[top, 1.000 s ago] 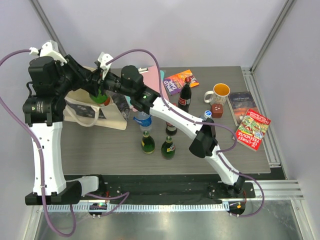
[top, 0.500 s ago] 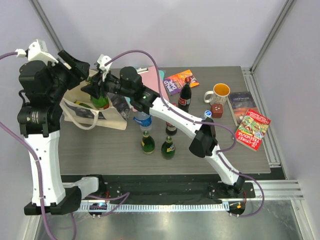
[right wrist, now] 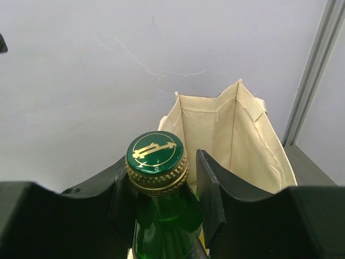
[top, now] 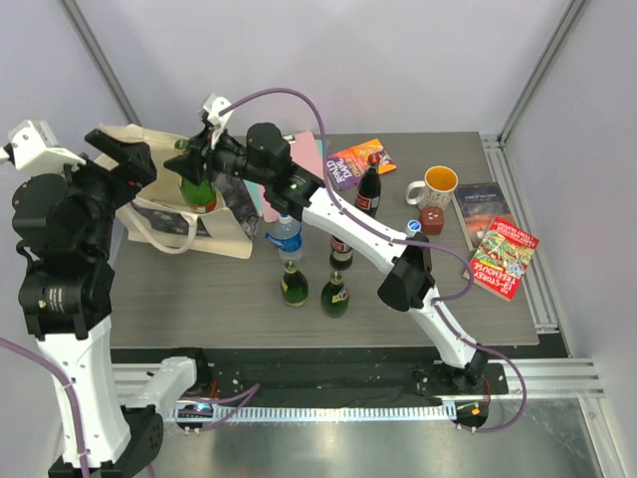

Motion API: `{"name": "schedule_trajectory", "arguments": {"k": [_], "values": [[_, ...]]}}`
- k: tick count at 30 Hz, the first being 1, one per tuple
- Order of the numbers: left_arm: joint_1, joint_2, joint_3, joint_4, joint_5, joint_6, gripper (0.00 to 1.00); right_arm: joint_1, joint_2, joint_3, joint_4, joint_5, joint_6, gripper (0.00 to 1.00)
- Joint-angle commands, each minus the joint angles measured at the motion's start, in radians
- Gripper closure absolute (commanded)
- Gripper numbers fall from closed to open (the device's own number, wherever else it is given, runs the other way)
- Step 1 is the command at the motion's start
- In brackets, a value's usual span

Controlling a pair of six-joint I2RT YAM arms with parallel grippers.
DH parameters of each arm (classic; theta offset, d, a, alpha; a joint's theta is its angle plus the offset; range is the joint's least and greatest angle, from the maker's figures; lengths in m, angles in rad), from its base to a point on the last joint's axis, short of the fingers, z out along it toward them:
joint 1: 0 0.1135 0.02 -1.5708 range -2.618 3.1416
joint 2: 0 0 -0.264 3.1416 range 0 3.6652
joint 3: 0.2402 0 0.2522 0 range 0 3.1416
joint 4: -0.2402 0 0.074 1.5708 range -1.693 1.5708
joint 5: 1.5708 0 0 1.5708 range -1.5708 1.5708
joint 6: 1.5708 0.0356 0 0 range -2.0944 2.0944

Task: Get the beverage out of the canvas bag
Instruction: Take out the drink from the canvas bag, then place the drink at the center of the board.

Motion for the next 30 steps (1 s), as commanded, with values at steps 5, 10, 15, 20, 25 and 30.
{"name": "schedule_trajectory", "arguments": {"k": [5,10,15,20,25,30], "values": [[-0.003,-0.059,-0.086,0.030,-0.053,0.001,0.11,-0.012,-0.195,0.121,0.210,-0.012,0.036,0.99],[-0.003,-0.081,-0.127,0.028,-0.059,-0.007,0.11,-0.020,-0.231,0.124,0.191,-0.016,0.011,0.99],[-0.003,-0.101,-0.161,0.042,-0.064,-0.017,0.10,-0.032,-0.284,0.099,0.159,-0.021,-0.012,0.99],[-0.003,-0.115,-0.195,0.047,-0.065,-0.021,0.09,-0.065,-0.352,0.034,0.115,-0.021,-0.047,0.99],[-0.003,-0.132,-0.271,0.062,-0.064,-0.037,0.00,-0.138,-0.467,-0.081,0.049,-0.006,-0.142,0.99],[-0.003,-0.133,-0.320,0.073,-0.039,-0.057,0.00,-0.252,-0.592,-0.206,0.007,0.007,-0.181,0.99]]}}
